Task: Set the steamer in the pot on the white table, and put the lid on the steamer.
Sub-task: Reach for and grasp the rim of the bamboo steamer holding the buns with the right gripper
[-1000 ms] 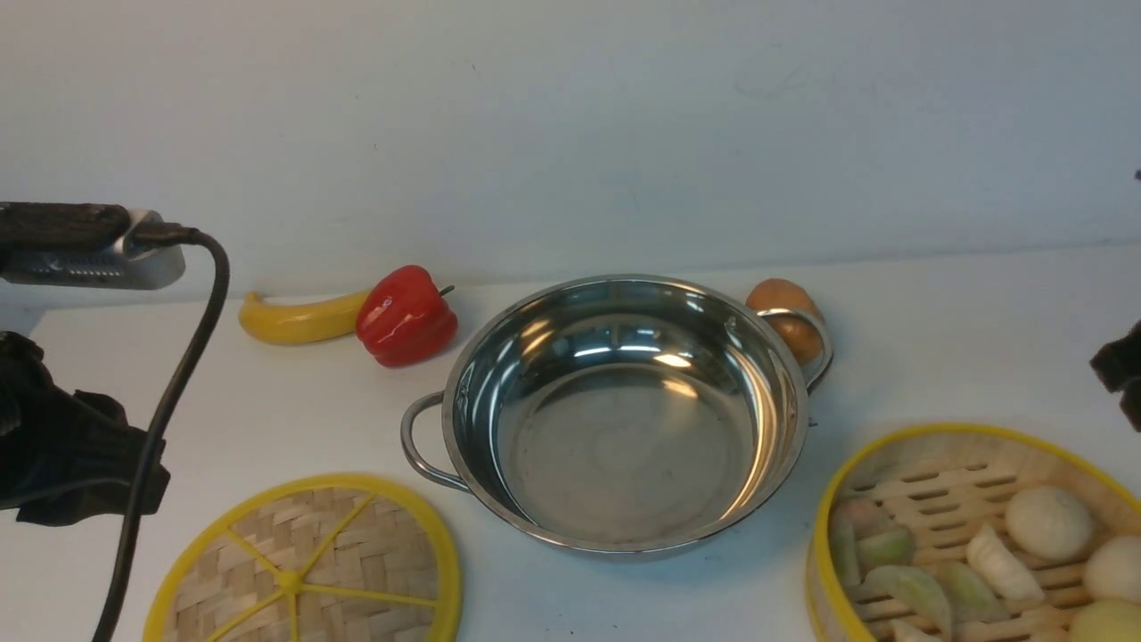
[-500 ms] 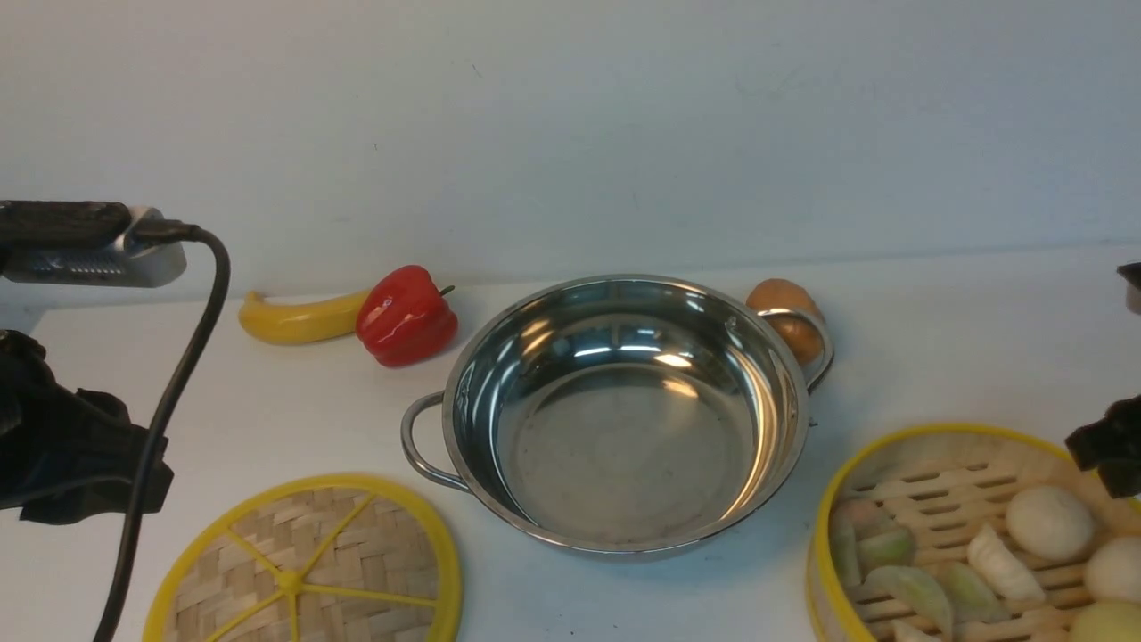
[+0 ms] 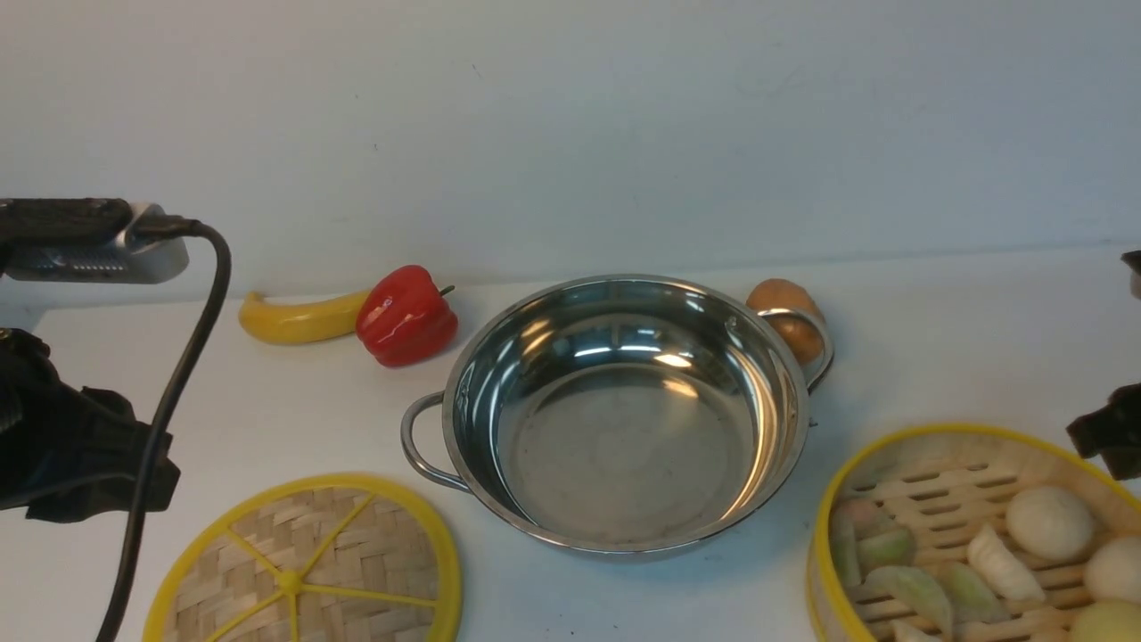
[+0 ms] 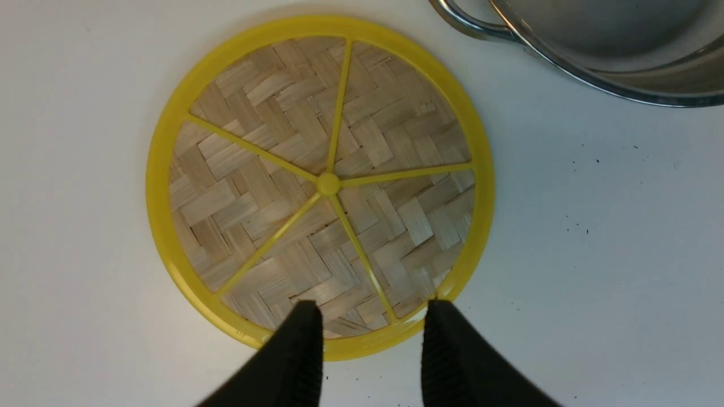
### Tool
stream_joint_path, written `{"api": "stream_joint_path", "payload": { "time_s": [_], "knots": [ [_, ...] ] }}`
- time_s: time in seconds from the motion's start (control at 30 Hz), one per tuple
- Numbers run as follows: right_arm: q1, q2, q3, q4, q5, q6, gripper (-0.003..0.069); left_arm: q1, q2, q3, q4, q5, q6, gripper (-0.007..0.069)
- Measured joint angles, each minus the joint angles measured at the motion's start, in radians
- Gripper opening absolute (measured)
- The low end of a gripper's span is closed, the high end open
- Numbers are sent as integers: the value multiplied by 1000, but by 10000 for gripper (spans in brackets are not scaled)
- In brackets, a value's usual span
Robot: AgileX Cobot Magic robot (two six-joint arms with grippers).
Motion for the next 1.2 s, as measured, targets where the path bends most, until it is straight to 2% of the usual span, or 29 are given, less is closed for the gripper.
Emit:
{"api": "stream_joint_path", "payload": {
  "time_s": [0.33, 1.03, 1.2],
  "knots": [
    [0, 5, 0, 7, -17, 0, 242, 0, 0, 0, -3, 0, 0, 242],
    [0, 171, 0, 7, -47, 0, 242, 0, 0, 0, -4, -2, 0, 242],
    [0, 174, 0, 7, -61, 0, 211, 0, 0, 0, -4, -2, 1, 242]
  ]
}}
